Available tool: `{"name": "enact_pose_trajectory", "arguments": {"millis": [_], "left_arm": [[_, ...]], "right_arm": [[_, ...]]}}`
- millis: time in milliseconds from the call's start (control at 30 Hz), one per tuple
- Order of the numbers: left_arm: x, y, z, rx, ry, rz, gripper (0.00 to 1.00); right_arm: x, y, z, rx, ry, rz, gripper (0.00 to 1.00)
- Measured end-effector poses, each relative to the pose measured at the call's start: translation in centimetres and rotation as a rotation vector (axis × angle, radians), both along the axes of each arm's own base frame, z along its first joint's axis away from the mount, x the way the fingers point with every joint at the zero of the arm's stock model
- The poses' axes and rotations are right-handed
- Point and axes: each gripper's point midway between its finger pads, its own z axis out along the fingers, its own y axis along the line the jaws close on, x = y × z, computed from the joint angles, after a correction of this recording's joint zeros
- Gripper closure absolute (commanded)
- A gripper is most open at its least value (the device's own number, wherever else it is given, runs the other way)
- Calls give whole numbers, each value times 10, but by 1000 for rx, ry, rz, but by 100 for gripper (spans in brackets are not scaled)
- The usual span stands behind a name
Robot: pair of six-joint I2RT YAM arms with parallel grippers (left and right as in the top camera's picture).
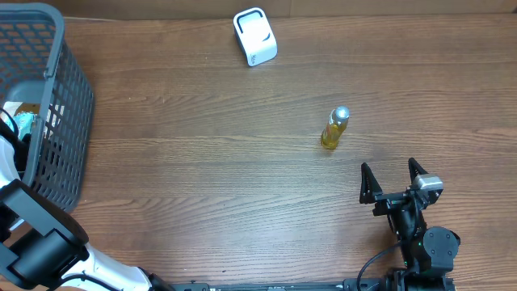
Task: Scan the item barcode
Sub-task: 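Reach into the basket toward the Kleenex tissue pack with the left gripper, then grasp the Kleenex pack with green lid and carry it forward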
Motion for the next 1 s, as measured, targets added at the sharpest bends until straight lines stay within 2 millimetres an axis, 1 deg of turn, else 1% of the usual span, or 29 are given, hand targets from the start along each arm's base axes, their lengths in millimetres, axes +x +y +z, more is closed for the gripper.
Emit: {"name": "enact_pose_trajectory", "arguments": {"millis": [167, 267, 333, 367, 433, 500, 600, 633, 667, 733, 767, 833, 900, 967, 1000], "left_arm": [[0, -1, 1, -3, -2, -6, 44], [0, -1, 2, -5, -2, -6, 47], [0, -2, 6, -15, 0, -8, 48], [1, -2, 12, -18, 1, -8, 50], [14, 7, 39, 10, -42, -10, 51], [29, 17, 72, 46, -109, -15, 53], [56, 28, 140, 118, -269, -36, 53], [65, 29, 167, 142, -334, -48, 53], [70, 27, 190, 154, -386, -61, 53], [74, 19, 224, 158, -463, -87, 53], [76, 11, 243, 154, -507, -107, 53], [79, -4, 269, 147, -571, -143, 53], [82, -22, 292, 139, -626, -188, 55], [87, -49, 317, 130, -682, -253, 55], [88, -60, 324, 126, -701, -280, 55]], "right_arm": [[0, 0, 0, 0, 0, 0, 0], [0, 0, 0, 0, 0, 0, 0], [0, 0, 0, 0, 0, 1, 0], [0, 0, 0, 0, 0, 0, 0], [0, 0, 0, 0, 0, 0, 0], [0, 0, 0, 0, 1, 0, 0], [0, 0, 0, 0, 0, 1, 0], [0, 0, 0, 0, 0, 0, 0], [0, 0, 0, 0, 1, 0, 0], [0, 0, 0, 0, 1, 1, 0], [0, 0, 0, 0, 1, 0, 0], [0, 0, 0, 0, 1, 0, 0], [0, 0, 0, 0, 1, 0, 0], [0, 0, 0, 0, 2, 0, 0], [0, 0, 0, 0, 1, 0, 0]]}}
